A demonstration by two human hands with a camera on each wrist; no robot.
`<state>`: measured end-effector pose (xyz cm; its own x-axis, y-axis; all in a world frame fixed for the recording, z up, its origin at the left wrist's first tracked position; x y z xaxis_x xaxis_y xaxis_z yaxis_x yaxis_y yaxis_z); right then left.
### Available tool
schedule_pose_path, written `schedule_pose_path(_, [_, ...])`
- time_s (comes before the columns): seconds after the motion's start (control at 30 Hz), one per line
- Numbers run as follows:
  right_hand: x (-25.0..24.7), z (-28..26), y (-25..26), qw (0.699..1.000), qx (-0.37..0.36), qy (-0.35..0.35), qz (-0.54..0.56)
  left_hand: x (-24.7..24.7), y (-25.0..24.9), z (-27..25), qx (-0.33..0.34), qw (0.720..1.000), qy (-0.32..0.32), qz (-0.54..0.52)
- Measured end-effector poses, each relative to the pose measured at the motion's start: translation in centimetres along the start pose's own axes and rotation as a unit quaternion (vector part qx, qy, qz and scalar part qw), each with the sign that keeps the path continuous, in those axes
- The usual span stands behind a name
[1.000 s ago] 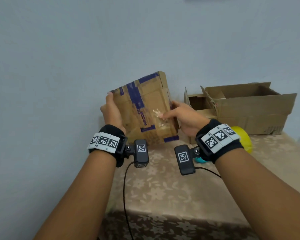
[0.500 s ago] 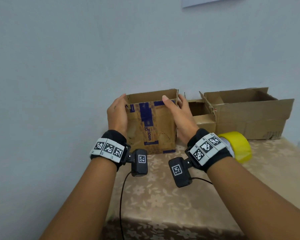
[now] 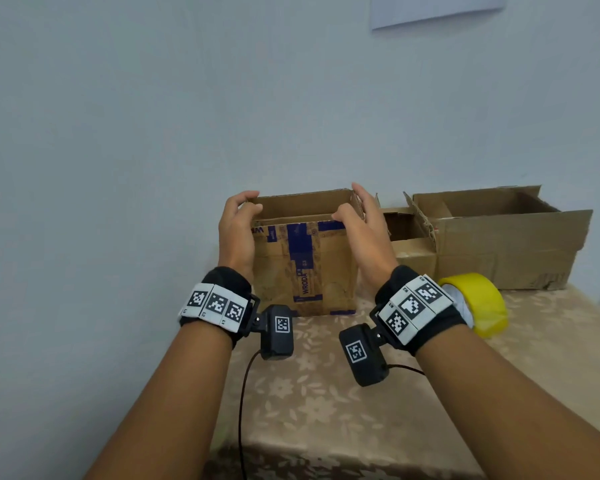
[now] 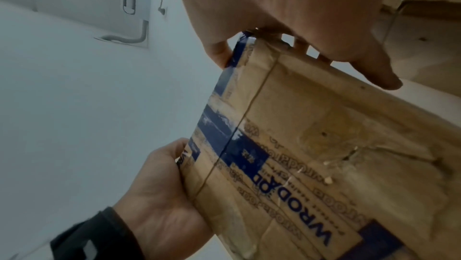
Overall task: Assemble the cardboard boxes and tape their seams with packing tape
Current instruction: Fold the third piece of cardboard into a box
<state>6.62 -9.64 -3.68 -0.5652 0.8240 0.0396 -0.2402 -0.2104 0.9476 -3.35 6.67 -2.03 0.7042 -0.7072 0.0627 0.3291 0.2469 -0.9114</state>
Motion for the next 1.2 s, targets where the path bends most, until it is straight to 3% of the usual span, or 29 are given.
schedule_pose_path(0.23, [-0.1, 0.4, -0.3, 0.995, -0.030, -0.017, -0.090, -0.7, 0.5, 0.7, 0.033, 0.997, -0.025, 0.057])
schedule_pose_path(0.47, [0.1, 0.0, -0.1, 0.997, -0.047, -0.042, -0.033, -0.5, 0.4, 0.7, 0.023, 0.996, -0.058, 0.056])
schedule_pose_path(0.57, [0.1, -0.5, 0.0, 0.993, -0.081, -0.066, -0.049, -0.4, -0.1, 0.4, 0.076, 0.985, -0.079, 0.131])
schedule_pose_path(0.67, [0.0, -0.6, 0.4, 0.990, -0.104, -0.076, -0.058, -0.5, -0.5, 0.0, 0.144, 0.957, -0.082, 0.239])
schedule_pose_path(0.8, [0.3, -0.6, 0.5, 0.986, -0.121, -0.066, -0.093, -1.0, -0.3, 0.0, 0.170, 0.948, -0.072, 0.258])
schedule_pose_path(1.2, [0.4, -0.2, 0.1, 0.990, -0.108, -0.036, -0.080, -1.1, 0.2, 1.3, 0.080, 0.969, -0.013, 0.232])
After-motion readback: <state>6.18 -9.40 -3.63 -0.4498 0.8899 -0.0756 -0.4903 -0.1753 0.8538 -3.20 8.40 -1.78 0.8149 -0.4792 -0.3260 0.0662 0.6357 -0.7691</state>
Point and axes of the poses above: each hand's wrist, its own z-axis towards the middle knuckle, its own x-axis out of the palm, y = z × x, the point moved 3 cm from there along z, towards the middle knuckle, and after that the axes turned 8 degrees about y, right-handed, at the moved point
